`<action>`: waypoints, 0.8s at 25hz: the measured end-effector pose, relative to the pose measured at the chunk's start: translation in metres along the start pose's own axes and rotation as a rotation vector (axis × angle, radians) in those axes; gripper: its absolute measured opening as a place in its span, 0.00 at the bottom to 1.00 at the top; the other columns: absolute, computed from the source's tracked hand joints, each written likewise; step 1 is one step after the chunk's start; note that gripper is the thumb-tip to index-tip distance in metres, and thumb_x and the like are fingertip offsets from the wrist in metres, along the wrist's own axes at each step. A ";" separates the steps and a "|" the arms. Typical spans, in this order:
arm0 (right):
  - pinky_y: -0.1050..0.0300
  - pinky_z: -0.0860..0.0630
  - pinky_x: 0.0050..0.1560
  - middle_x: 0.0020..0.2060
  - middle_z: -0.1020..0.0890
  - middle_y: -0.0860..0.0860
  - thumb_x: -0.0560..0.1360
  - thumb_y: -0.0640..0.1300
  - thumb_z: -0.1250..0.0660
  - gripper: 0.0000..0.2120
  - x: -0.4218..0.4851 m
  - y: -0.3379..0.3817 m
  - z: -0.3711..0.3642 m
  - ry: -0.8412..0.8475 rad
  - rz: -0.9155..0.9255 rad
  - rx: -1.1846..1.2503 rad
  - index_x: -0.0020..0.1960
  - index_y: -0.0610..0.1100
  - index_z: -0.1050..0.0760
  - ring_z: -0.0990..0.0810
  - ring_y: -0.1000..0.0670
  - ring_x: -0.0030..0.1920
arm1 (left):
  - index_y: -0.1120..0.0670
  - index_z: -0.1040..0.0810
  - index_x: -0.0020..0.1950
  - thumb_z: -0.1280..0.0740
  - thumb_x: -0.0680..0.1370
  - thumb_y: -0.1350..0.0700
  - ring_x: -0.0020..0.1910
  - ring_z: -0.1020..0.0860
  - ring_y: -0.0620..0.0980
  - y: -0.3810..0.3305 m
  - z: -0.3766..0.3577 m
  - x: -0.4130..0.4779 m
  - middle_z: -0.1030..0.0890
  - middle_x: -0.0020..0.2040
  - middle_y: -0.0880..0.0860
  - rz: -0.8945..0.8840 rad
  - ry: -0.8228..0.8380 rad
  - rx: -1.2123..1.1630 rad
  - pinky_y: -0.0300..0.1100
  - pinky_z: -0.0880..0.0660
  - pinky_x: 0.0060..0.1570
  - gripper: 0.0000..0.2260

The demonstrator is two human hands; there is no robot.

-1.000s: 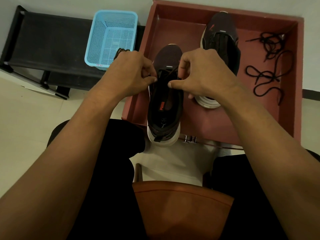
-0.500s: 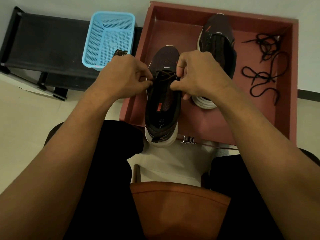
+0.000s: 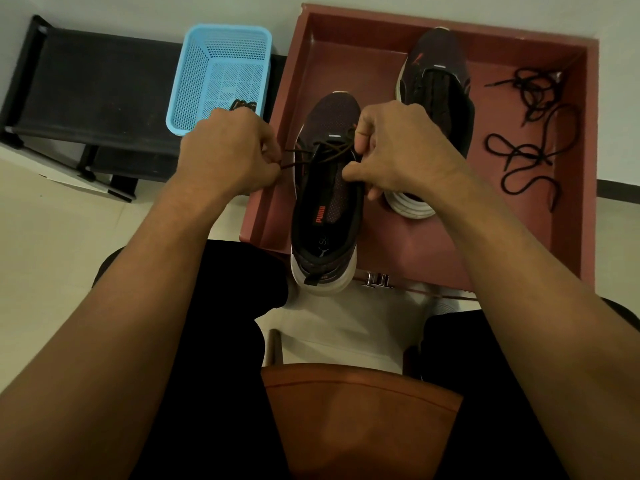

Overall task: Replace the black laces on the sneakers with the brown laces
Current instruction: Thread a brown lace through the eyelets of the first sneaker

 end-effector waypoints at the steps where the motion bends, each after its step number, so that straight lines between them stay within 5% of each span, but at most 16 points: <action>1: 0.65 0.25 0.33 0.34 0.15 0.53 0.74 0.47 0.21 0.12 0.000 0.000 0.000 0.001 -0.002 0.000 0.49 0.49 0.24 0.16 0.57 0.27 | 0.43 0.13 0.51 0.24 0.75 0.48 0.52 0.19 0.54 -0.011 0.002 -0.002 0.19 0.46 0.47 -0.055 -0.001 -0.046 0.50 0.23 0.47 0.06; 5: 0.64 0.23 0.35 0.36 0.15 0.52 0.74 0.47 0.21 0.12 0.000 0.000 0.002 0.006 -0.011 0.000 0.49 0.49 0.24 0.16 0.57 0.27 | 0.41 0.13 0.50 0.23 0.75 0.46 0.46 0.21 0.48 -0.025 0.002 -0.002 0.22 0.37 0.41 -0.116 0.007 -0.121 0.47 0.23 0.46 0.05; 9: 0.62 0.20 0.36 0.35 0.15 0.52 0.74 0.47 0.21 0.12 0.001 0.000 0.002 0.001 0.001 -0.001 0.48 0.49 0.24 0.15 0.56 0.27 | 0.50 0.15 0.55 0.27 0.76 0.49 0.52 0.19 0.60 0.020 0.002 0.007 0.17 0.50 0.54 0.134 -0.098 0.089 0.53 0.25 0.46 0.09; 12: 0.63 0.21 0.35 0.34 0.15 0.52 0.74 0.47 0.21 0.12 0.000 0.000 0.000 0.008 0.002 -0.008 0.49 0.49 0.24 0.15 0.56 0.27 | 0.52 0.16 0.58 0.27 0.77 0.49 0.53 0.19 0.62 0.025 0.002 0.005 0.18 0.53 0.58 0.165 -0.109 0.115 0.55 0.25 0.47 0.12; 17: 0.62 0.21 0.36 0.34 0.15 0.52 0.74 0.46 0.21 0.12 0.002 0.000 0.000 0.015 0.000 -0.003 0.48 0.49 0.25 0.15 0.56 0.27 | 0.43 0.13 0.50 0.22 0.75 0.48 0.38 0.25 0.45 -0.021 -0.001 -0.003 0.26 0.33 0.39 -0.097 0.049 -0.124 0.47 0.25 0.45 0.05; 20: 0.63 0.22 0.35 0.35 0.15 0.52 0.74 0.46 0.21 0.12 0.001 0.000 0.000 0.020 -0.002 0.001 0.48 0.49 0.25 0.15 0.56 0.27 | 0.43 0.12 0.49 0.23 0.76 0.48 0.39 0.24 0.43 -0.024 0.003 -0.003 0.24 0.35 0.39 -0.095 0.011 -0.149 0.46 0.26 0.44 0.03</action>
Point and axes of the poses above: each hand's wrist, its own x-axis towards the middle knuckle, its own z-axis out of the back of the hand, y = z × x, the point moved 10 cm from there along x, towards the middle knuckle
